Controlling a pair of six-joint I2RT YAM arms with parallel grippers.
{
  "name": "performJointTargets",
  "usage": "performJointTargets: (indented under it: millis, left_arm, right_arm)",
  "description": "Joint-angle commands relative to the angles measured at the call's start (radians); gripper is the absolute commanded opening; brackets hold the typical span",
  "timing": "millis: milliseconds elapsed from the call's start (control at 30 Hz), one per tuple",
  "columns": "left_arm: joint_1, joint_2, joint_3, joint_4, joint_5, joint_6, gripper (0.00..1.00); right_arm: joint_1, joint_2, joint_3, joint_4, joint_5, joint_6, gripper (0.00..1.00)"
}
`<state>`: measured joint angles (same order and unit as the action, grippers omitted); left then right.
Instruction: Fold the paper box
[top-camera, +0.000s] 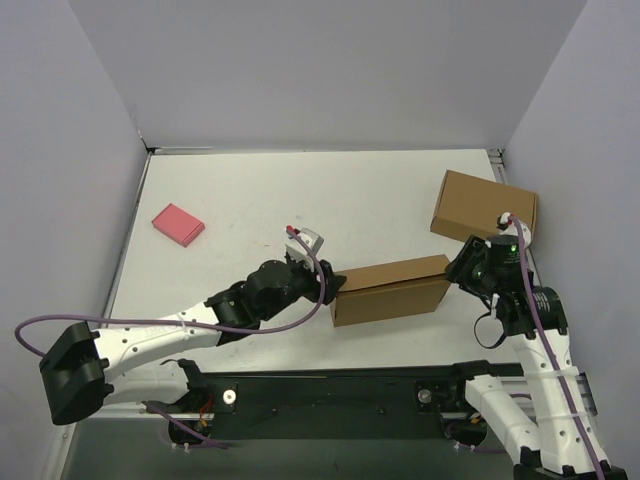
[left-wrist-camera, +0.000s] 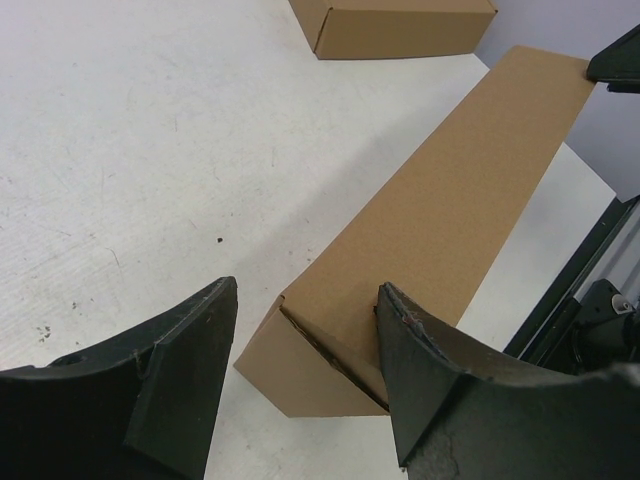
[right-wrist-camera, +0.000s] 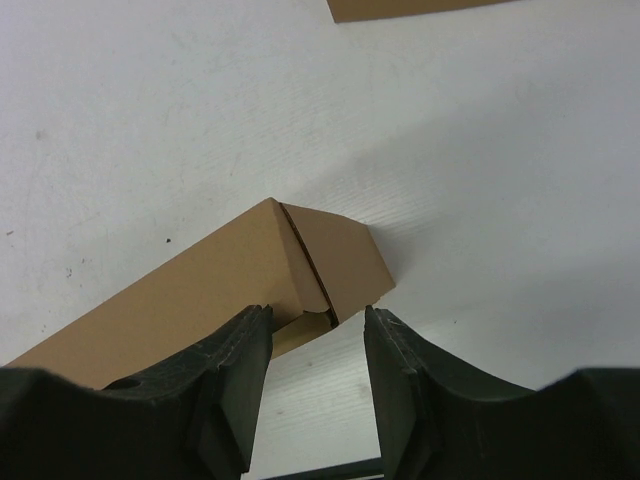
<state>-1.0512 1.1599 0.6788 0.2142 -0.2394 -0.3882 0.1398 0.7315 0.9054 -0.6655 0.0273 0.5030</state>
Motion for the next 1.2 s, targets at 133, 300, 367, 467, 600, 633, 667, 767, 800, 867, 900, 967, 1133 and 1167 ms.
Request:
performJointTargets:
  millis: [133,300,367,467,600,633,667,767,800,867,900,967,1133,1167]
  left_arm:
    - [-0.021,0.142,-0.053,-0.423,0.046,0.028,0.66]
    - [-0.024,0.176,-0.074,-0.400,0.051,0.018,0.67]
    - [-0.023,0.184,-0.081,-0.386,0.043,0.017,0.66]
    - [-0.023,0.175,-0.084,-0.381,0.031,0.017,0.67]
    - [-0.020,0.143,-0.021,-0.411,-0.015,0.015,0.72]
    - [-0.015,0.139,0.002,-0.415,-0.035,0.017,0.73]
    - [-0.006,0.135,0.052,-0.423,-0.043,0.018,0.74]
    - [0.026,0.135,0.170,-0.434,-0.047,0.025,0.79]
    - [0.034,0.136,0.197,-0.437,-0.044,0.029,0.80]
    - [0.059,0.130,0.247,-0.441,-0.041,0.032,0.82]
    - [0.066,0.126,0.284,-0.441,-0.037,0.035,0.83]
    - [0.089,0.109,0.318,-0.452,-0.015,0.029,0.84]
    - [0.167,0.031,0.285,-0.426,0.101,-0.070,0.85]
    - [0.180,-0.004,0.262,-0.414,0.124,-0.115,0.85]
  right_arm:
    - [-0.058,0.089,-0.052,-0.279,-0.148,0.023,0.38]
    - [-0.115,0.106,-0.100,-0.286,-0.198,0.011,0.34]
    - [-0.117,0.112,-0.112,-0.283,-0.190,0.002,0.33]
    - [-0.117,0.117,-0.115,-0.283,-0.185,0.000,0.33]
    - [-0.117,0.083,-0.112,-0.279,-0.170,0.014,0.33]
    - [-0.117,0.079,-0.112,-0.278,-0.176,0.019,0.33]
    - [-0.117,0.075,-0.112,-0.272,-0.181,0.026,0.33]
    - [-0.117,0.060,-0.120,-0.243,-0.184,0.042,0.33]
    - [-0.117,0.052,-0.119,-0.229,-0.182,0.049,0.33]
    - [-0.117,0.040,-0.119,-0.211,-0.172,0.058,0.33]
    - [-0.117,0.031,-0.120,-0.189,-0.171,0.063,0.33]
    - [-0.115,0.029,-0.125,-0.169,-0.176,0.072,0.33]
    - [-0.112,0.034,-0.129,-0.128,-0.181,0.072,0.33]
    - [-0.112,0.034,-0.128,-0.123,-0.179,0.071,0.33]
